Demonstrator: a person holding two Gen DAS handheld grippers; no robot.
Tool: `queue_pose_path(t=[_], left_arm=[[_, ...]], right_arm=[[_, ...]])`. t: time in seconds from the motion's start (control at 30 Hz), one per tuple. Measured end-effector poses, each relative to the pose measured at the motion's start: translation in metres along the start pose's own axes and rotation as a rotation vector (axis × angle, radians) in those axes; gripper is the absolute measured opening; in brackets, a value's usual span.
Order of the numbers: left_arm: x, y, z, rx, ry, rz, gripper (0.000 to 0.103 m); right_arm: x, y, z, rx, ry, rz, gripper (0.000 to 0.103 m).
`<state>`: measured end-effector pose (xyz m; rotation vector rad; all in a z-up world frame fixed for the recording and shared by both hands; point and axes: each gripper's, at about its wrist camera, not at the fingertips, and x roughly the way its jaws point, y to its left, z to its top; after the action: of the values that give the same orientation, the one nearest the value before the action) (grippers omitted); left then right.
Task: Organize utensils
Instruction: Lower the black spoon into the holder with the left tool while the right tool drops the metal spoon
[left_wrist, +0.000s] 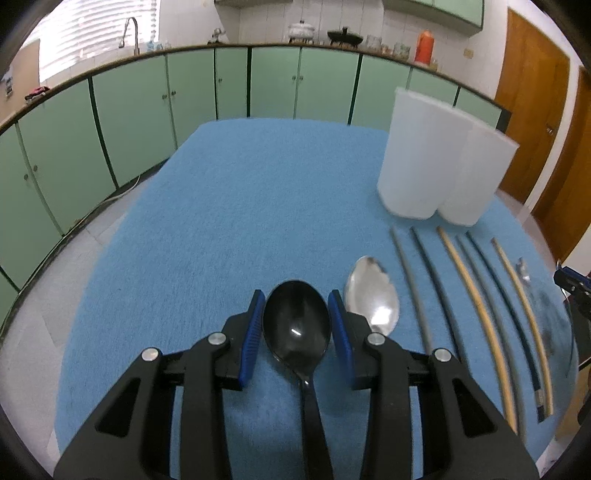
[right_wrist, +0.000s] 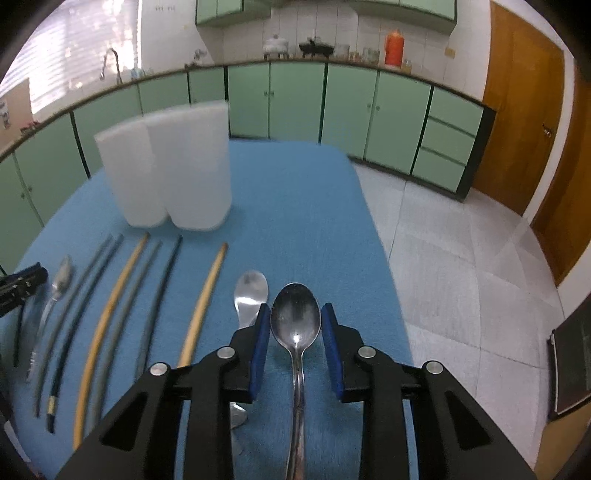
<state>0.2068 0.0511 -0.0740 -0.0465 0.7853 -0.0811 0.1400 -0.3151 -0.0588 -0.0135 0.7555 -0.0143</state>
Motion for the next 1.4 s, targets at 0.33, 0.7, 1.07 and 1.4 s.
queue_pose_path(t=[0.33,0.7,1.07,1.4], left_arm=[[-0.051,-0.002,0.002,-0.027,-0.237,-0.057,0.034],[-0.078,-0.026,0.031,0.006,-0.470,-0.139,0.034],[-0.068,-0.063,0.101,0.060,-0.629,-0.253,0.034],[-0.028,-0.094,0.165,0.045,-0.695,-0.307,0.034]], right_arm=[[-0.071,-0.003,0.011,0.016,-0.192,0.074,0.028],[-0.096,0.005,0.036,0.021,-0.310,0.138,0.028],[-0.102,0.017,0.101,-0.016,-0.417,0.202,0.028],[-0.066,0.032,0.172,-0.012,-0.482,0.245,0.028]])
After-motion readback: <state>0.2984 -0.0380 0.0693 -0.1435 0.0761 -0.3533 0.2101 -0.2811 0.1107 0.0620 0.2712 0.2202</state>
